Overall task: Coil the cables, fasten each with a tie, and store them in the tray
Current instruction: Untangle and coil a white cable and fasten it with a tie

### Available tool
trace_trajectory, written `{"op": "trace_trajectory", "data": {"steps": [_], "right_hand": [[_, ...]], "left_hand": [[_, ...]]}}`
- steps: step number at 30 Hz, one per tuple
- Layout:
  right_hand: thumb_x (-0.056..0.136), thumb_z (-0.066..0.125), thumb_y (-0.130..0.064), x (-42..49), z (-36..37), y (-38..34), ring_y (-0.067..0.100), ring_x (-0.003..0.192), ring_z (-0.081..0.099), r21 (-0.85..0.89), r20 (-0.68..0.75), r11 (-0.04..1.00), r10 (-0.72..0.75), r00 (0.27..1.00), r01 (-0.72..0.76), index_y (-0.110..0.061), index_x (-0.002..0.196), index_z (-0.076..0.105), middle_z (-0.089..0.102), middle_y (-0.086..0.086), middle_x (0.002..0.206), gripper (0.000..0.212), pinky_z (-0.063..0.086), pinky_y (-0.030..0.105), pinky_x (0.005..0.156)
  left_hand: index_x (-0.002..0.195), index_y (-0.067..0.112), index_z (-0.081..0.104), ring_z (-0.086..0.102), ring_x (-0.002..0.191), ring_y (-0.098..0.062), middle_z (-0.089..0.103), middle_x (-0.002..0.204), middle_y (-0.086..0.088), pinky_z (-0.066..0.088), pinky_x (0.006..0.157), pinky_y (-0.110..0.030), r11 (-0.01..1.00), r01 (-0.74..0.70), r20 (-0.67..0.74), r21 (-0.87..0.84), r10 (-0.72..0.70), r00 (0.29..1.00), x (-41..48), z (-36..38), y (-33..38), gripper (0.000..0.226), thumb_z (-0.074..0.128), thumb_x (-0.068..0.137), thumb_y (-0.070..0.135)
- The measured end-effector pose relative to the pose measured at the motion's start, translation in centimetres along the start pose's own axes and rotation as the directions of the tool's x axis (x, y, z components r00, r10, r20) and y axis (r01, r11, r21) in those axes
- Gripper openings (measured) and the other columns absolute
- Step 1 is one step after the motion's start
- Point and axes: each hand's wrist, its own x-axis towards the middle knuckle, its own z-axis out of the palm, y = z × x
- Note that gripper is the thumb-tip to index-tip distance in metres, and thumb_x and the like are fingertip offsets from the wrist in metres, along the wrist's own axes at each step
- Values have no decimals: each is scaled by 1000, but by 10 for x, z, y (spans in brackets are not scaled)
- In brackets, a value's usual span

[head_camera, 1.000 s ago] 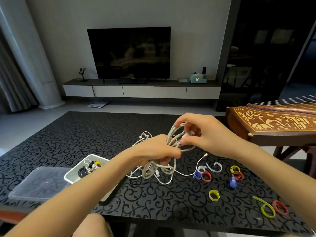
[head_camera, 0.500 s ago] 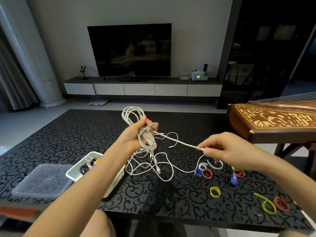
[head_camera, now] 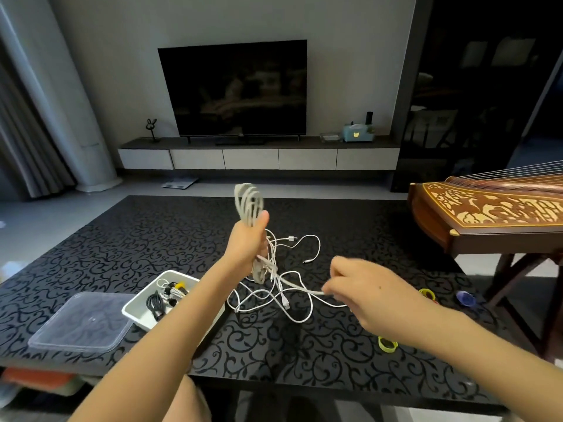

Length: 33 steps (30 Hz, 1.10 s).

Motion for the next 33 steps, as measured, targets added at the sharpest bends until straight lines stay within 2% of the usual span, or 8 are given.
{"op": "trace_trajectory", "data": {"steps": [7,12,19,22,25,28,31,33], "right_hand": [[88,64,-11,47,-45,28,7,81,56,455,-242,888,188,952,-60,-18,116,57,61,-5,91,29,43,17,73],[89,61,-11,53,-41,38,5,85,55,452,-212,885,223,951,-107,-23,132,48,58,-9,93,46,41,12,78],[57,70,-10,31,-16,11,39,122,42,-386,-271,910,46,962,-152,-15,144,34,49,17,132,94,23,51,106],[67,54,-13,31,4,6,42,128,42,-557,-227,830,-119,967,-29,-9,138,43,52,21,132,72,12,62,112],[74,64,-6,33,13,13,25,72,62,-589,-262,808,-186,947,-4,-11,85,66,62,6,76,12,54,44,83],[51,79,-7,31,20,17,16,43,48,-521,-178,851,-189,966,70,-16,59,54,49,-2,53,28,37,26,39],[37,86,-11,30,31,19,16,35,49,-370,-75,925,-118,990,83,-16,55,55,50,-3,46,37,27,19,35],[61,82,-20,28,39,24,22,52,61,-309,5,950,-34,999,34,-12,67,57,60,4,60,27,29,25,44]], "left_hand": [[68,17,40,20,38,-2,28,49,9,21,33,-13,978,106,533,178,-186,825,-44,26,7,62,52,62,78],[62,24,39,24,42,-8,29,51,7,22,39,-18,916,-67,550,397,-179,815,-50,27,13,37,69,82,21],[73,16,38,23,43,-8,26,55,0,21,40,-19,879,7,551,477,-305,777,-58,33,18,25,42,94,2],[78,12,48,31,43,-6,37,53,3,28,41,-17,790,-124,585,601,-330,741,-63,36,20,16,48,91,1],[66,13,42,34,38,-5,38,45,7,32,38,-15,716,-117,604,688,-476,639,-67,39,17,28,56,88,2],[74,1,50,40,38,-7,41,48,0,40,43,-15,625,-203,609,754,-549,573,-70,35,17,16,60,86,3],[83,1,59,58,51,-9,63,64,-9,43,51,-10,429,-391,578,814,-536,615,-71,35,16,9,62,84,10],[85,11,60,62,64,-9,71,79,-3,44,56,-15,226,-549,587,805,-444,677,-71,37,11,6,57,85,16]]}}
